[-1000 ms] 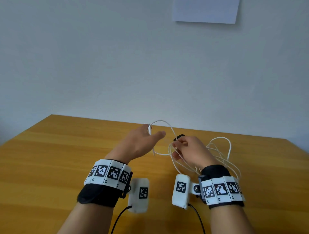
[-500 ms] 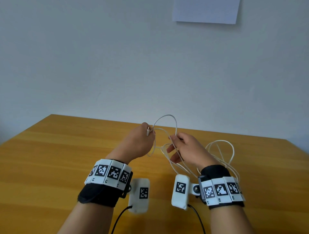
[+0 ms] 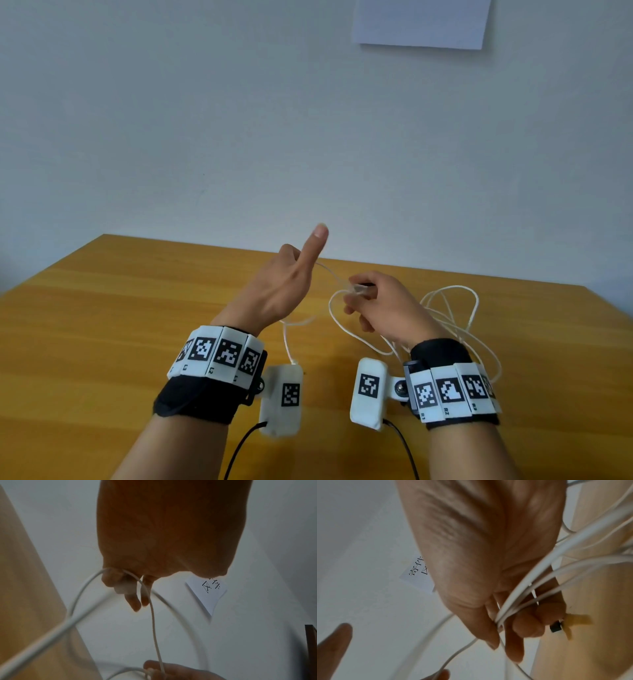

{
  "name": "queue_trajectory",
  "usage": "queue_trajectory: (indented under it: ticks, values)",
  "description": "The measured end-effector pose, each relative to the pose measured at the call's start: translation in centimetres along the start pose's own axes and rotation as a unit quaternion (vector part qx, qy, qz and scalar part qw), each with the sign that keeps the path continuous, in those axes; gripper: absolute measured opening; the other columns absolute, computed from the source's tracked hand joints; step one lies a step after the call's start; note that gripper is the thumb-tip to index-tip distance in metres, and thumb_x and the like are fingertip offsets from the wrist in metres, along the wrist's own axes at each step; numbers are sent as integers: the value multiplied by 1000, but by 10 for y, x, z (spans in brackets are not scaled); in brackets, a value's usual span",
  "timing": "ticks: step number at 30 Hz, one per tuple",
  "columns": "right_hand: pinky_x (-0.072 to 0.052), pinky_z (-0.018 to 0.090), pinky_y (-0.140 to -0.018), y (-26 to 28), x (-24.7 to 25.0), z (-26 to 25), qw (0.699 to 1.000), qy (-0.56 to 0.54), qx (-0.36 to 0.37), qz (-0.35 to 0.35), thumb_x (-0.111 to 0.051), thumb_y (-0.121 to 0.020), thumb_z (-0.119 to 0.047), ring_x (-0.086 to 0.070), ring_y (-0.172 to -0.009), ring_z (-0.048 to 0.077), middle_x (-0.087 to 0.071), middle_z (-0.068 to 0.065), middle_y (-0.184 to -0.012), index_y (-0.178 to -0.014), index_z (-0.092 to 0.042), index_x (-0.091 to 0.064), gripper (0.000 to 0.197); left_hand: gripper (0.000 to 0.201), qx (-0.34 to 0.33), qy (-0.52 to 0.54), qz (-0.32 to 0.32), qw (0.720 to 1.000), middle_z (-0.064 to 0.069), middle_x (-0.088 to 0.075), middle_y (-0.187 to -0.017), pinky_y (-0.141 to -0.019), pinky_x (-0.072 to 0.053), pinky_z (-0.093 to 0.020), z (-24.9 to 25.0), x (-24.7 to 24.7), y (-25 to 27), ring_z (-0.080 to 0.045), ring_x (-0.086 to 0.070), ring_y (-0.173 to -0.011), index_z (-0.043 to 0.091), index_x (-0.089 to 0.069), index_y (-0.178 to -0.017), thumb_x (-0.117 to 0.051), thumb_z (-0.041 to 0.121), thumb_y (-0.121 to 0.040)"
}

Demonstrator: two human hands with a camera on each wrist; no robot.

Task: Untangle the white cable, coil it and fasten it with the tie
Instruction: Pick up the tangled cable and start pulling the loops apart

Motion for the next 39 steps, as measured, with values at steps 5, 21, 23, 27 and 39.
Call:
queue_trajectory:
  ticks: [5,21,23,27,39]
  values:
    - [-54,26,-63,-3,10,4,999,9,14,37,-63,-101,-17,-60,-61,5,-75,-4,-106,-135,-29,-57,37,28,-2,-60,39,997,3,-63,-82,-59,-42,-27,-17,8,-15,-12,-54,-66,18,-61,-113,-44,39,-106]
    - [-52,24,-74,-4,17,15,998,55,-5,38,-78,-91,-33,-69,-91,15,-68,-3,-116,-140,-26,-58,54,19,-66,-95,187,975,5,-54,-70,-60,-39,-29,-12,43,-12,-15,-56,-72,28,-70,-107,-73,37,-90]
    - [-56,36,-87,-5,17,16,998,46,-8,42,-79,-90,-35,-70,-98,22,-69,-3,-115,-138,-25,-59,53,45,-52,-156,172,971,6,-61,-85,-70,-39,-32,-16,42,-13,-21,-52,-102,29,-65,-118,-84,38,-79]
    - [-57,47,-97,-8,19,19,998,24,-7,61,-75,-93,-38,-71,-103,25,-72,2,-121,-135,-21,-61,47,70,-10,-234,85,968,10,-70,-101,-81,-35,-32,-27,28,-16,-17,-38,-115,27,-60,-122,-91,52,-65]
    - [-55,30,-76,-12,12,20,999,12,3,37,-71,-95,-40,-69,-98,17,-74,2,-116,-132,-23,-61,42,10,32,-190,87,978,0,-71,-90,-61,-49,-28,-35,24,-20,-14,-63,-76,22,-69,-89,-62,25,-97]
Point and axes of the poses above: each hand's wrist, its own y-axis away from the middle knuckle, its own x-axis out of the back of the hand, z = x × y, the point moved 8 cm from there along -y, towards the middle knuckle
